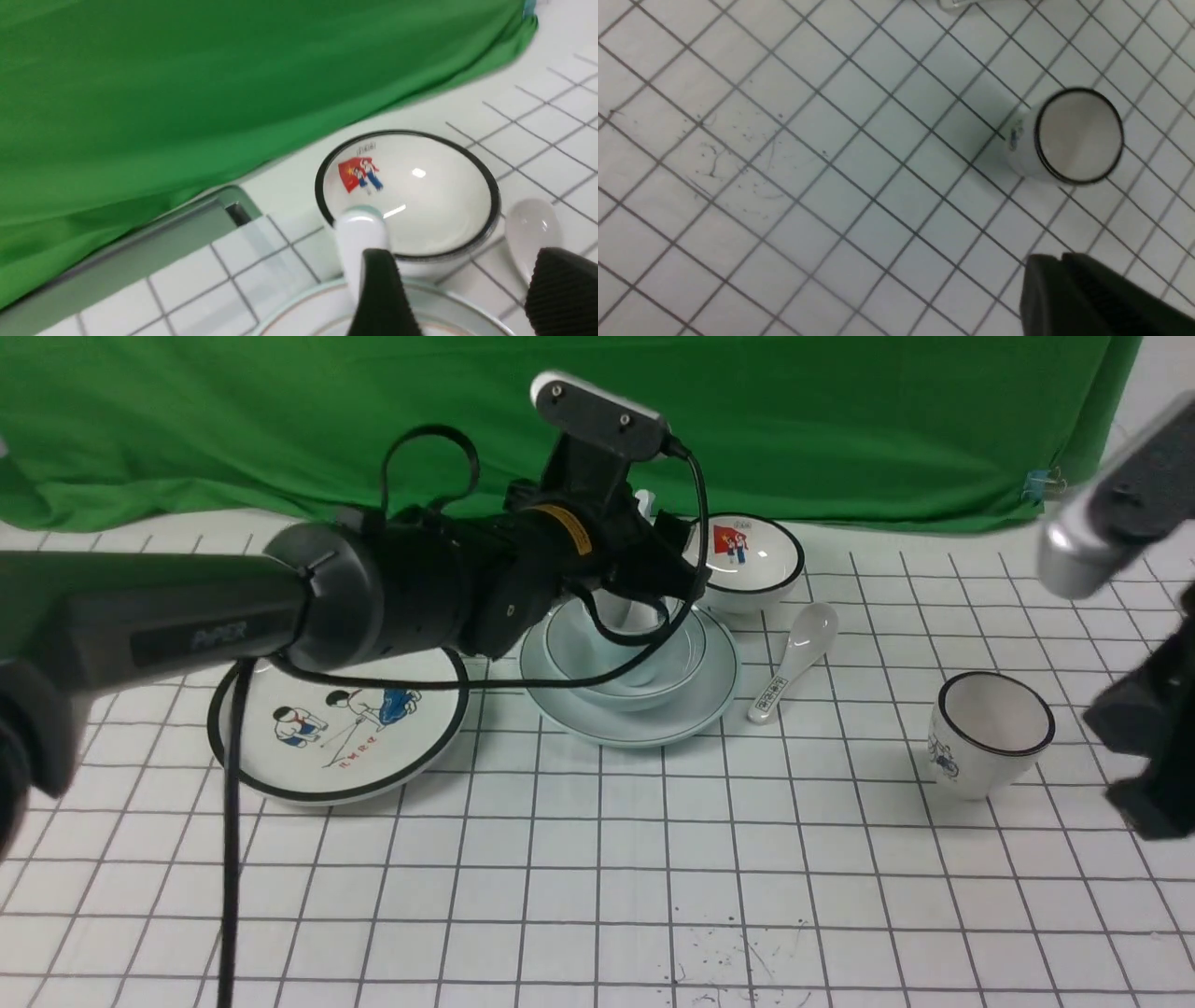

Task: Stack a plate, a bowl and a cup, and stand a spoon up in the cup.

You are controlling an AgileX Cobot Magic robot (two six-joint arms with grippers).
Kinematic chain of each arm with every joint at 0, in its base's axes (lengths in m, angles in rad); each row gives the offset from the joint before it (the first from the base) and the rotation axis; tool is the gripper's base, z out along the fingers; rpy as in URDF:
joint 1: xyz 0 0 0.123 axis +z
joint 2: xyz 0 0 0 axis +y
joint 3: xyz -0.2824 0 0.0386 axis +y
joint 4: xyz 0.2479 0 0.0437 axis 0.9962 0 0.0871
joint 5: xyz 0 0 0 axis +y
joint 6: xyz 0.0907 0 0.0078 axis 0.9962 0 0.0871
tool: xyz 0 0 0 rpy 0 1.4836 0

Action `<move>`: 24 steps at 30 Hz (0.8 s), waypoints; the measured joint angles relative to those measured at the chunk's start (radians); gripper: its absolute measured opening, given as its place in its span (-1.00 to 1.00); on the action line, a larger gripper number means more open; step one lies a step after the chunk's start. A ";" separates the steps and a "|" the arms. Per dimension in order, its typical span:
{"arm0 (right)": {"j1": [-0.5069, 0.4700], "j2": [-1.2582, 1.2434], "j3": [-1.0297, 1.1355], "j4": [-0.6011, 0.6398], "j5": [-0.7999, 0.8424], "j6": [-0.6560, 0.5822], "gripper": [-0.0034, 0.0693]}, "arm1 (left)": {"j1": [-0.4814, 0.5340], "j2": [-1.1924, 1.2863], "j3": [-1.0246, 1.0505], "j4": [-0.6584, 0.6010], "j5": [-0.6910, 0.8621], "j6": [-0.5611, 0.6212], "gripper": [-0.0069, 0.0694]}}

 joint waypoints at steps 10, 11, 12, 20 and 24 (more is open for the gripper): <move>-0.001 -0.436 0.424 -0.031 -0.320 0.213 -0.88 | 0.000 -0.407 0.000 0.036 0.352 0.006 -0.72; -0.001 -0.491 0.507 -0.031 -0.437 0.251 -0.88 | 0.000 -0.474 0.000 0.036 0.386 0.014 -0.83; -0.001 -0.519 0.565 -0.031 -0.511 0.271 -0.88 | 0.000 -0.522 0.001 0.032 0.410 0.022 -0.87; -0.001 -0.608 0.914 -0.031 -1.189 0.331 -0.88 | 0.000 -0.916 0.207 -0.012 0.421 0.031 -0.91; -0.001 -0.608 0.984 -0.031 -1.247 0.336 -0.87 | 0.000 -1.116 0.414 -0.014 0.357 0.010 -0.91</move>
